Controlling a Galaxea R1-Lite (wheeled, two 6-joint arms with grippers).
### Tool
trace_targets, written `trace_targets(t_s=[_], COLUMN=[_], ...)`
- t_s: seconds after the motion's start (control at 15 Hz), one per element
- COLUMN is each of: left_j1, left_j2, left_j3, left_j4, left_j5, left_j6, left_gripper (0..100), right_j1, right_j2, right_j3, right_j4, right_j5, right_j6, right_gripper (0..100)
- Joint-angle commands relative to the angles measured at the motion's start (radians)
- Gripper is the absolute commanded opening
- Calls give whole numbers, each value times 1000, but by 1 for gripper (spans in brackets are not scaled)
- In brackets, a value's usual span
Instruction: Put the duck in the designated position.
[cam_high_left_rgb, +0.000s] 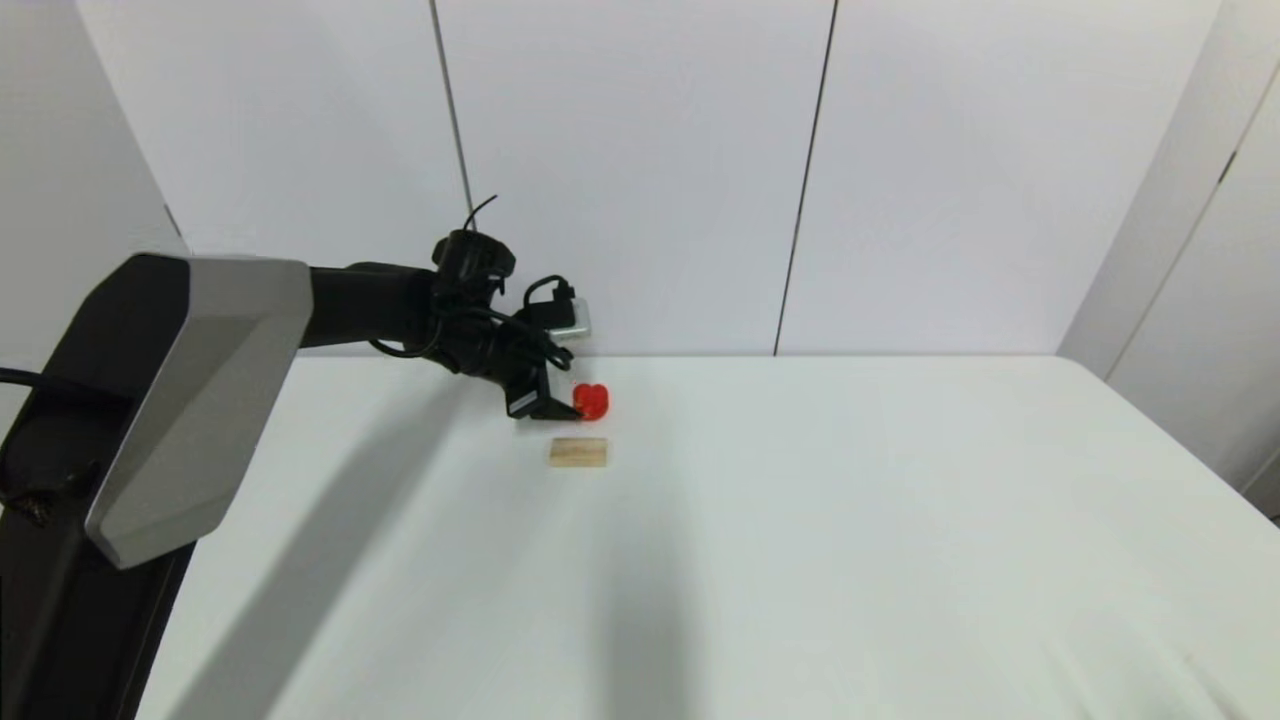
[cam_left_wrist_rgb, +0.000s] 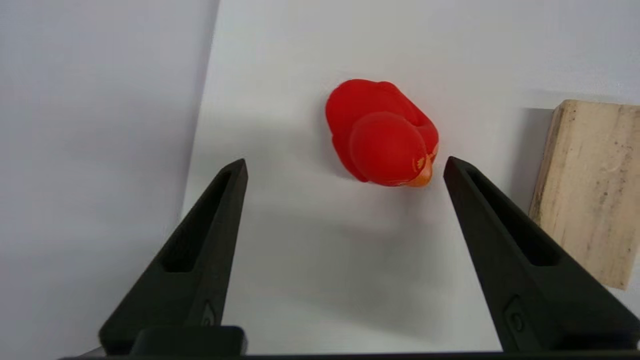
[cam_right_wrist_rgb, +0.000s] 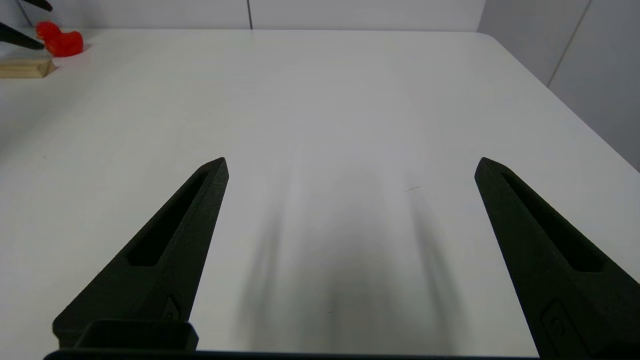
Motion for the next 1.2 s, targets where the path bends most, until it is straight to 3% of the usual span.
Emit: trace_targets(t_s=[0.07,0.6,0.8,1.2], left_j1=[0,0,0,79], left_j2=[-108,-436,-611,-902], left_j3=[18,150,207,321], left_j4=[17,17,15,12], left_j5=[18,36,181,345], left_j6=[-38,-155,-293,-540], left_gripper=[100,100,100,100], right_j1=[0,0,0,0], right_j2=[1,1,1,1], right_j3=[0,0,0,0], right_j4=[-1,-1,-1,-1], right_j5=[0,0,0,0], right_j6=[-1,-1,-1,0], right_gripper=[100,100,100,100])
